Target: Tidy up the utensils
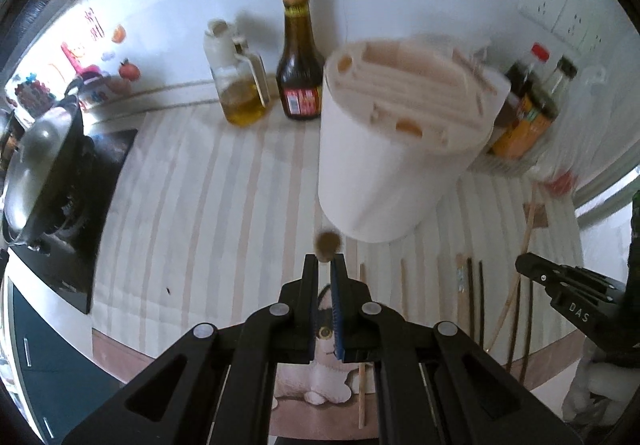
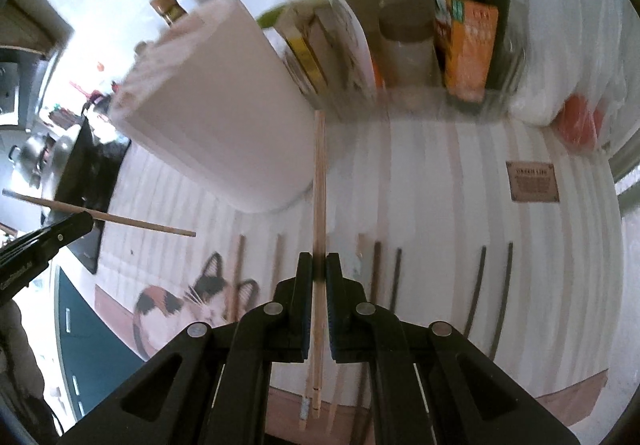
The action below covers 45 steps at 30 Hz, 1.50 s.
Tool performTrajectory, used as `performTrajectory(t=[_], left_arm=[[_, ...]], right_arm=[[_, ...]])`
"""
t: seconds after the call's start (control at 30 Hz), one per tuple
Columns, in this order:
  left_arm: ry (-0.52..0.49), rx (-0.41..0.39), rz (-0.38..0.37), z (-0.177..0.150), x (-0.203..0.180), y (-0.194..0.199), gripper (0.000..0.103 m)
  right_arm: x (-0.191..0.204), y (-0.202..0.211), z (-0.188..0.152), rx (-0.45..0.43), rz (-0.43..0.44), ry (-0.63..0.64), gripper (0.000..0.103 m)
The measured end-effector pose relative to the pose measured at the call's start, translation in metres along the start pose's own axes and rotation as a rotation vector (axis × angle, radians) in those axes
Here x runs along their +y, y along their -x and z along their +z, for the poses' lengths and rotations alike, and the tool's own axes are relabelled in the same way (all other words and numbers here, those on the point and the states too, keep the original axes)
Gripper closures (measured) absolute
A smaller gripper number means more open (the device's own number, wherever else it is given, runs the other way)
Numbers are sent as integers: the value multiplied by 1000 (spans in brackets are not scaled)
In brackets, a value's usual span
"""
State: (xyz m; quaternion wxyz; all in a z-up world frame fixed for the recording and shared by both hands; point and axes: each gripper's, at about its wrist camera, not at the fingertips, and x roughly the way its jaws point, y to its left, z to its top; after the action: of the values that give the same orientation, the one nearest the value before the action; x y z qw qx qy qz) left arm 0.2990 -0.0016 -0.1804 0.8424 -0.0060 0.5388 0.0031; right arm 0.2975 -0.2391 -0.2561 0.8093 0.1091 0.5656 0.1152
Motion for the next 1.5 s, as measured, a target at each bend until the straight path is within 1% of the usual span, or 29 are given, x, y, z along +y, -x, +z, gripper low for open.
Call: performTrajectory(t=[0.17,0.3,0.43,0.6,0.63,0.7,0.8,0.93,1.1,1.2,1.3,1.43,1.5], left_arm=[[31,-73,-6,15,9,26,99],[52,-131,-16,29,13,47,99],[58,-190,-43,47,11,72,99],[52,-279,-82,79,6,106,99],[48,-295,-87,87,4,111,99],[47,-310,-110,105,1,116,99],[35,-326,-130,128,-6,117,100],[17,-327,-141,156,-13,110,100],[1,-317,-136,183,-17,91,100],[1,-301,-137,193,-16,71,100],[10,-260,-154,199,-12,48,100],[13,-198,-179,196,-7,20,100],[14,-176,-205,192,-7,14,100]], right_arm=[[14,10,16,-60,19,-11,97],[27,35,39,-130,53,-7,97],[48,63,67,-197,75,23,97],[74,99,109,-299,56,80,97],[80,108,121,-328,35,88,97],[87,118,141,-369,1,85,97],[92,127,165,-415,-10,67,97],[96,125,197,-451,-3,40,97],[98,107,220,-475,1,20,97],[98,92,225,-498,-6,15,97],[97,78,224,-517,-10,16,97],[96,61,215,-518,3,42,96],[97,56,210,-513,9,62,96]])
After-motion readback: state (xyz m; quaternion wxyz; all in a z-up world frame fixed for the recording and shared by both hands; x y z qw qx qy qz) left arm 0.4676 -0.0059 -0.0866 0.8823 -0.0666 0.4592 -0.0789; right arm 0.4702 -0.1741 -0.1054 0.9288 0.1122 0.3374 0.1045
